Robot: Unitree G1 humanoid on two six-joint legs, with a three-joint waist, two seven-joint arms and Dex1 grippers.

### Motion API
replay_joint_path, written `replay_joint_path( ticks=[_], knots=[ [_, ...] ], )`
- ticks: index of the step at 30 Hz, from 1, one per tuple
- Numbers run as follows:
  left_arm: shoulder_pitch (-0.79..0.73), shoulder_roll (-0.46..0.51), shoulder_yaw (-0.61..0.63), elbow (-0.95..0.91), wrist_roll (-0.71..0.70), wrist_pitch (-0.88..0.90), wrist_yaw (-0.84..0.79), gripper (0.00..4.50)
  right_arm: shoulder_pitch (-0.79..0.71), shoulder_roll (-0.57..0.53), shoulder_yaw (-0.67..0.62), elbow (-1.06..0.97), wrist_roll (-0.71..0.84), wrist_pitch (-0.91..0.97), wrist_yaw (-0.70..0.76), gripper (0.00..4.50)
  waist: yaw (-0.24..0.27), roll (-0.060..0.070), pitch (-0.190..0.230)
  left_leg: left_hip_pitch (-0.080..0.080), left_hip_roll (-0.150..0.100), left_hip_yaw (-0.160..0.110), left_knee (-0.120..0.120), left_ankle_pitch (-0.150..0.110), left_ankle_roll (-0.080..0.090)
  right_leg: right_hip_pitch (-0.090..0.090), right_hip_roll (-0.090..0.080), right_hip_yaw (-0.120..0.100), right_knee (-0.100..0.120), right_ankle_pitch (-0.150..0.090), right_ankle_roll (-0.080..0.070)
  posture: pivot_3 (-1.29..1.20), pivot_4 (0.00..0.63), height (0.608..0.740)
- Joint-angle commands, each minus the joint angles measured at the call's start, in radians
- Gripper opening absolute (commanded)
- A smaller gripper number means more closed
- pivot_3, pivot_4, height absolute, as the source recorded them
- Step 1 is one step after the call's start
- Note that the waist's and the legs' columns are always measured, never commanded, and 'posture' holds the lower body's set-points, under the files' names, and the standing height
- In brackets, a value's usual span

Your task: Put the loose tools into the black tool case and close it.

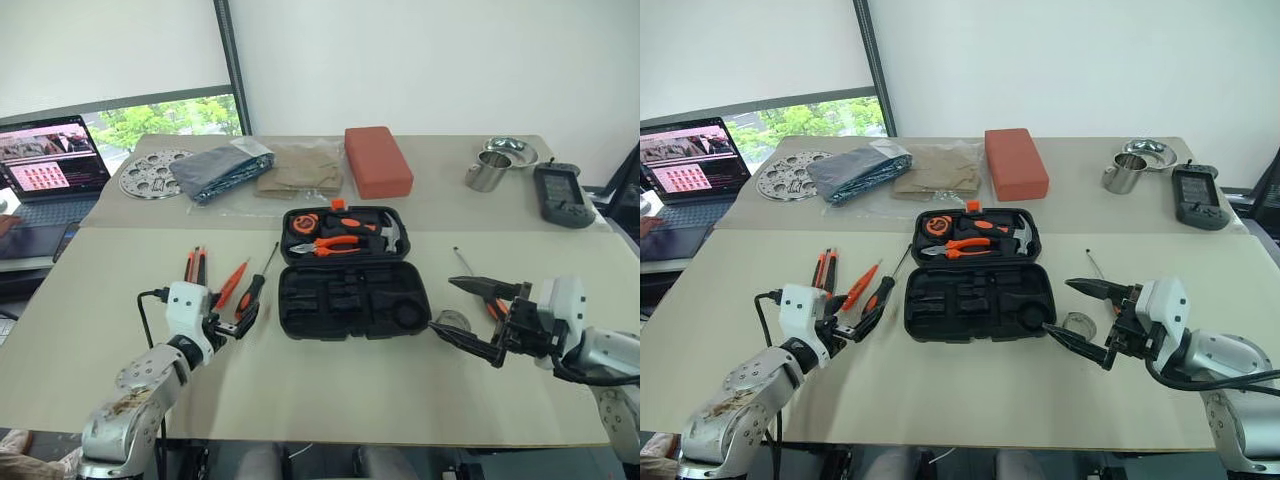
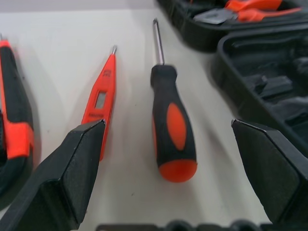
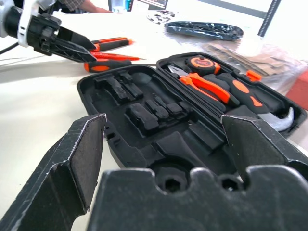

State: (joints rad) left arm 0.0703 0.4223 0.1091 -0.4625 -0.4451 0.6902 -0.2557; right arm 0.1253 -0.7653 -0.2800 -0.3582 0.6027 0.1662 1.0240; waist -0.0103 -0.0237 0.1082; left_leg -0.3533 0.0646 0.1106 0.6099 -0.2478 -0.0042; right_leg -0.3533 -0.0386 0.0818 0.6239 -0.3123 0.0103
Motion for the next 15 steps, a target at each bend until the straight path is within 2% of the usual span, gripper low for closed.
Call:
replay_joint_path(
  ticks=[1, 11, 13, 14, 15],
  knots=[
    [-0.042, -0.012, -0.01, -0.014, 0.022, 0.063, 0.045, 4.5, -0.017, -0.011, -0.011, -0.047, 0.034, 0.023, 0.012, 4.41, 0.0, 0.0, 0.0, 0.0, 0.0, 0.0, 0.0, 0.0, 0.0, 0.0, 0.0, 0.0, 0.0, 0.0, 0.0, 0.0, 0.15, 0.74],
    [-0.099, -0.049, -0.018, 0.035, 0.047, 0.172, 0.091, 4.5, -0.023, 0.005, -0.018, -0.063, 0.034, 0.049, -0.004, 4.41, -0.003, 0.0, 0.0, 0.0, 0.0, 0.0, 0.0, 0.0, 0.0, 0.001, 0.0, 0.0, 0.001, 0.0, 0.001, 0.0, 0.15, 0.74],
    [-0.102, -0.053, -0.018, 0.037, 0.05, 0.177, 0.087, 3.98, -0.023, 0.007, -0.018, -0.07, 0.034, 0.055, -0.013, 4.5, -0.004, 0.0, 0.0, 0.0, -0.001, 0.001, 0.0, 0.0, 0.0, 0.001, 0.0, 0.0, 0.001, 0.001, 0.001, 0.0, 0.15, 0.74],
    [-0.102, -0.054, -0.018, 0.037, 0.052, 0.179, 0.085, 3.87, -0.022, 0.008, -0.019, -0.073, 0.034, 0.057, -0.016, 4.5, -0.004, 0.0, 0.0, 0.0, -0.001, 0.001, 0.0, 0.0, 0.0, 0.001, 0.0, 0.0, 0.001, 0.001, 0.001, 0.0, 0.15, 0.74],
    [-0.103, -0.056, -0.017, 0.037, 0.052, 0.181, 0.082, 3.39, -0.021, 0.009, -0.019, -0.076, 0.034, 0.059, -0.019, 4.5, -0.005, 0.0, 0.0, 0.0, -0.001, 0.001, 0.0, 0.0, 0.0, 0.001, 0.0, 0.0, 0.001, 0.0, 0.001, 0.0, 0.15, 0.74]
  ],
)
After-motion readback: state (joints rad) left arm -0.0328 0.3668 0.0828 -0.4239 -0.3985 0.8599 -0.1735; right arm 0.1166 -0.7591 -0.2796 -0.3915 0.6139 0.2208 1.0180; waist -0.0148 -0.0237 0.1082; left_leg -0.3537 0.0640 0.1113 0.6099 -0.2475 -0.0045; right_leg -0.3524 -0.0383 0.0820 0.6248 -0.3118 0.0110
